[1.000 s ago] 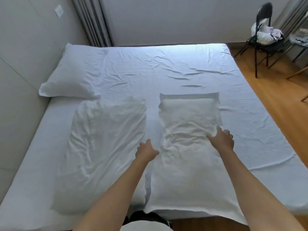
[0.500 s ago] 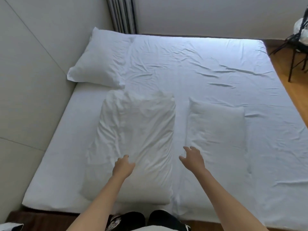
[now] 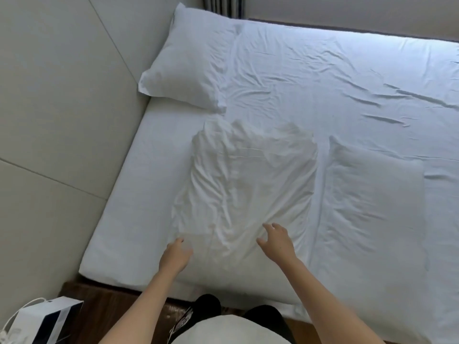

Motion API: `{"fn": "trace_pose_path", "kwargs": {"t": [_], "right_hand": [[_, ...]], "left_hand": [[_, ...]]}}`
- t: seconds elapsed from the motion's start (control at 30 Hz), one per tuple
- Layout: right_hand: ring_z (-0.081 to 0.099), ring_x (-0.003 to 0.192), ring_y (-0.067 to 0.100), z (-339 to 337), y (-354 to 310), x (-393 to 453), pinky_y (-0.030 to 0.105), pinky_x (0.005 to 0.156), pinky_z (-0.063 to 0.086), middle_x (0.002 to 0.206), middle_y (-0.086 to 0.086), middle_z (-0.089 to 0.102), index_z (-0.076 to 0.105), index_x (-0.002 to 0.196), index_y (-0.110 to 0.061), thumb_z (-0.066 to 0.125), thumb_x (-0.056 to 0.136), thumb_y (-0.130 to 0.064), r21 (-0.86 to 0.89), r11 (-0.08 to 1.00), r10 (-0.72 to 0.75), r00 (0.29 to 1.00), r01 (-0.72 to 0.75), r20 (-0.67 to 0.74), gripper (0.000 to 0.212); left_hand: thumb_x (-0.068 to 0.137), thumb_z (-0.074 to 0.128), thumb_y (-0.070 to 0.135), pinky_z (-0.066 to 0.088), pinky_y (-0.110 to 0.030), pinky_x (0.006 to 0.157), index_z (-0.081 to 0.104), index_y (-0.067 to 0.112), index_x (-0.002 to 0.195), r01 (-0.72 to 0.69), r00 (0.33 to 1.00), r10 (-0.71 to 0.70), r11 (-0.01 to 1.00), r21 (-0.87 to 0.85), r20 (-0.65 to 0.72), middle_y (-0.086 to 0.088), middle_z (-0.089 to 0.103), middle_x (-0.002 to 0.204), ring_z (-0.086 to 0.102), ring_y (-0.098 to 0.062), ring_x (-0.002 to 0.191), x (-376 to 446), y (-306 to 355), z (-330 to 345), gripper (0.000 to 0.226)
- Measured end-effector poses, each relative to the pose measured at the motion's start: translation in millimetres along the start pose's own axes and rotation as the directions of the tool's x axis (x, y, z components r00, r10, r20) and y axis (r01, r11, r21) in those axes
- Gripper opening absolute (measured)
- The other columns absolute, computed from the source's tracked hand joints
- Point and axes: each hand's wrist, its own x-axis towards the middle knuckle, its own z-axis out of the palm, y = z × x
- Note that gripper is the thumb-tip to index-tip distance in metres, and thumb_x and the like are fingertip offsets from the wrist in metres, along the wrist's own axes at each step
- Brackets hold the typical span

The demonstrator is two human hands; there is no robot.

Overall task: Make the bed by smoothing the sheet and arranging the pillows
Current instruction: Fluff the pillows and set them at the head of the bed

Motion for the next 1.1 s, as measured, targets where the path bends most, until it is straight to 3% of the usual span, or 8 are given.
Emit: {"fn": "trace_pose_path", "kwargs": {"t": [0.5,1.1], "right_hand": [[0.027,0.141,0.025,-33,19,1,0.037,0.111,0.03,0.15,0.009,0.037,0.037,0.146,-0.015,0.055,0.095,-0.035,-0.027,0.983,-0.179,0.984,0.179,-0.009,0.058],[0.024,0.142,0.024,-60,-14,24,0.037,0.112,0.029,0.152,0.009,0.034,0.037,0.146,-0.017,0.055,0.095,-0.037,0.088,0.976,-0.186,0.974,0.198,-0.131,0.058]], "left_hand": [[0.093,0.05,0.033,0.042,-0.037,0.093,0.036,0.019,0.143,0.012,0.981,-0.045,0.985,-0.173,-0.186,-0.011,0.039,0.142,0.047,-0.029,0.122,-54,12,20,0.054],[0.093,0.05,0.03,0.038,-0.037,0.097,0.036,0.018,0.143,-0.134,0.951,0.151,0.988,0.08,-0.27,-0.013,0.041,0.139,0.043,-0.029,0.125,-21,67,-60,0.053]]}}
